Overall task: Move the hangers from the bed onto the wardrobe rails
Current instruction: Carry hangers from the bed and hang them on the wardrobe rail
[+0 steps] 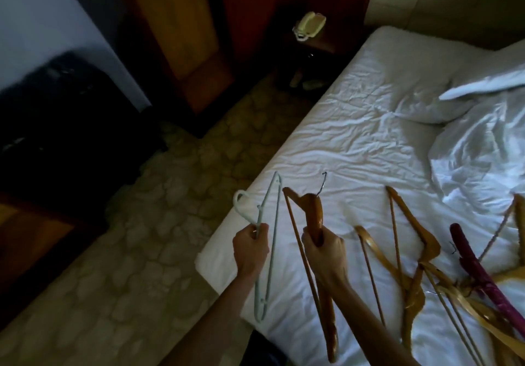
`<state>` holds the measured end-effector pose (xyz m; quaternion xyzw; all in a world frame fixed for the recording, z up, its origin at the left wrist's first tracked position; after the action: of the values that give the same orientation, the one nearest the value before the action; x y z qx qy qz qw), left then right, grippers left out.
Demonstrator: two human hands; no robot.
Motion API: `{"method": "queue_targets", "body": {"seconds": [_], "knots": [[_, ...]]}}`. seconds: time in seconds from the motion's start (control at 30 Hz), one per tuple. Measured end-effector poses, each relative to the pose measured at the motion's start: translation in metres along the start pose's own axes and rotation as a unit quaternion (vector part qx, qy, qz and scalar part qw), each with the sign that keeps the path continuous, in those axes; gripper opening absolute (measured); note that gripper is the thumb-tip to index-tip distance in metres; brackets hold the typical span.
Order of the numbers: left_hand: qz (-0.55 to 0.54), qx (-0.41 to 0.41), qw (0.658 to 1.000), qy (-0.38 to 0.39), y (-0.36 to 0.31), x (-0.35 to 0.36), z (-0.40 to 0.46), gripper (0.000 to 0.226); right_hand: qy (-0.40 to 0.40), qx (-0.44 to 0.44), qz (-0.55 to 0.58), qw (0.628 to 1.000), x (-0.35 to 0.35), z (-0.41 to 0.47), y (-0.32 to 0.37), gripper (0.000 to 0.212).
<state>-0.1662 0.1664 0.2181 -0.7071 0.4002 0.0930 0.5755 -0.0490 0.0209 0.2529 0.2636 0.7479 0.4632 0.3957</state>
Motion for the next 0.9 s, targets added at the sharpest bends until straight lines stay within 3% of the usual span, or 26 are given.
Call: {"method": "queue_targets", "body": {"seconds": [0.13, 0.27, 0.53, 0.67, 0.9], "knots": [[-0.069, -0.056, 0.994, -0.065, 0.012, -0.073, -0.024, 0.030, 0.081, -0.047, 0.012, 0.995, 0.042, -0.029, 0.053, 0.011], [-0.112, -0.103, 0.982, -0.116, 0.035, -0.151, -0.044, 0.040, 0.183, -0.096, 0.024, 0.978, 0.103, -0.061, 0.097, 0.006], [-0.233, -0.142, 0.942, -0.195, 0.117, -0.309, -0.061, 0.029, 0.413, -0.138, -0.027, 0.900, 0.269, -0.137, 0.180, 0.016], [-0.283, -0.142, 0.917, -0.243, 0.169, -0.385, -0.056, 0.021, 0.472, -0.154, -0.037, 0.867, 0.360, -0.181, 0.214, 0.009], [-0.273, -0.139, 0.907, -0.290, 0.249, -0.513, -0.031, 0.012, 0.508, -0.165, -0.046, 0.844, 0.512, -0.252, 0.262, 0.004]]}}
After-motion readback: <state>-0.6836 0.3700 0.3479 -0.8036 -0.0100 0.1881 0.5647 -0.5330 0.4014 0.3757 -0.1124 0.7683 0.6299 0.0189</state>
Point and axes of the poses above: each hand's wrist, its own z-axis towards the middle knuckle, its own x-axis out of the palm, y = z × x, the point moved 4 cm from there along z, towards the middle knuckle, and after that the axes turned 10 degrees about z, right-handed, at the moved point
